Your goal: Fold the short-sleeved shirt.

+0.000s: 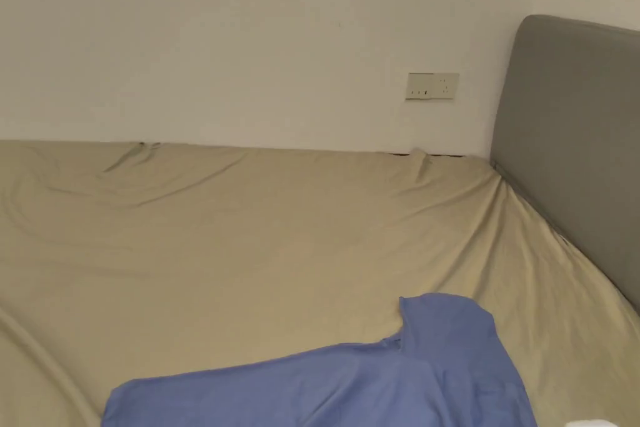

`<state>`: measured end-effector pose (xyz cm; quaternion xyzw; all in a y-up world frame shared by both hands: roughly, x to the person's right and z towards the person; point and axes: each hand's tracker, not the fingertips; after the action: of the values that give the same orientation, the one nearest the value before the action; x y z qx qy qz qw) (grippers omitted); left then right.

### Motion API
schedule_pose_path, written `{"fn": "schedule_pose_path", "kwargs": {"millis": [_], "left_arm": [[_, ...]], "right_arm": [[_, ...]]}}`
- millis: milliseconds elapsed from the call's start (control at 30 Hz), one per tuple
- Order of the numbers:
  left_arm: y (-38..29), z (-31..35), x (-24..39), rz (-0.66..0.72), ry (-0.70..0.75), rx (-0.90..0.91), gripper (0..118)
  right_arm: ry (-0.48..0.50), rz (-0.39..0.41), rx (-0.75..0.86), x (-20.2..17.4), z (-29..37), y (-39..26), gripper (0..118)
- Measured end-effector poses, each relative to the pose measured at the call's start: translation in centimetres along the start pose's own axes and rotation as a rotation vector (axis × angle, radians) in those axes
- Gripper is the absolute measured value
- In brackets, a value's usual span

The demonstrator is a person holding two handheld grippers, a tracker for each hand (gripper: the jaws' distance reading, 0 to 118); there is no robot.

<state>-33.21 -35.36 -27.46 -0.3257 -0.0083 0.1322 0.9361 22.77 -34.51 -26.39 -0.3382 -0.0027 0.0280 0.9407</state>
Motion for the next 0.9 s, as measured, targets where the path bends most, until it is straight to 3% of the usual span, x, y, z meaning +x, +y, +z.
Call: {"fn": "schedule_pose_path", "kwargs": {"millis": [100, 200, 233, 267, 300, 333, 367, 400, 433, 500, 667, 767, 800, 833, 867, 900], "left_arm": [[-0.6, 6.6, 0.7, 0.003, -0.016, 0.232, 118], [-2.3, 11.9, 1.5, -0.011, -0.068, 0.328, 117], [-3.2, 13.3, 1.9, -0.028, -0.07, 0.34, 98], [-4.1, 14.3, 2.4, -0.048, -0.036, 0.359, 65], [-5.1, 15.1, 2.9, -0.068, 0.044, 0.363, 23], [-6.0, 15.5, 3.4, -0.089, 0.135, 0.334, 1], [-7.0, 15.7, 3.5, -0.093, 0.188, 0.304, 0], [-7.8, 16.0, 3.0, -0.076, 0.152, 0.293, 0], [-8.6, 15.7, 2.3, -0.022, 0.046, 0.226, 0], [-9.9, 15.4, 1.8, 0.056, 0.037, 0.141, 0], [-10.2, 13.8, 1.9, -0.047, -0.031, 0.053, 0], [-8.9, 11.2, 3.0, -0.172, 0.005, 0.079, 0], [-8.4, 9.9, 3.2, -0.205, 0.031, 0.049, 14], [-8.0, 8.2, 3.4, -0.214, 0.03, -0.003, 72], [-8.0, 6.7, 3.3, -0.22, 0.026, -0.072, 112], [-8.3, 5.3, 3.2, -0.206, 0.002, -0.11, 118]], "right_arm": [[-0.047, -0.083, 0.215, 0.5, 6.9, -0.3, 118], [-0.007, -0.224, 0.324, 0.4, 12.1, -2.2, 114], [0.033, -0.263, 0.327, 0.5, 13.4, -2.9, 93], [0.069, -0.298, 0.328, 0.5, 14.2, -3.7, 57], [0.072, -0.337, 0.314, 0.2, 15.0, -4.6, 18], [0.031, -0.361, 0.299, -0.2, 15.2, -5.4, 7], [-0.026, -0.37, 0.299, -0.7, 15.6, -6.6, 7], [-0.001, -0.354, 0.281, -0.7, 15.8, -7.3, 7], [0.034, -0.357, 0.227, -0.9, 15.6, -8.0, 7], [0.04, -0.372, 0.205, -1.4, 16.1, -9.3, 7], [0.02, -0.339, 0.192, -1.9, 16.6, -9.8, 7], [0.024, -0.336, 0.185, -2.0, 16.1, -9.2, 7], [0.028, -0.332, 0.182, -2.1, 15.9, -8.9, 7], [0.032, -0.326, 0.179, -2.0, 15.6, -8.7, 7], [0.032, -0.321, 0.176, -2.2, 15.3, -8.5, 7], [0.035, -0.315, 0.171, -2.3, 15.0, -8.4, 7]]}}
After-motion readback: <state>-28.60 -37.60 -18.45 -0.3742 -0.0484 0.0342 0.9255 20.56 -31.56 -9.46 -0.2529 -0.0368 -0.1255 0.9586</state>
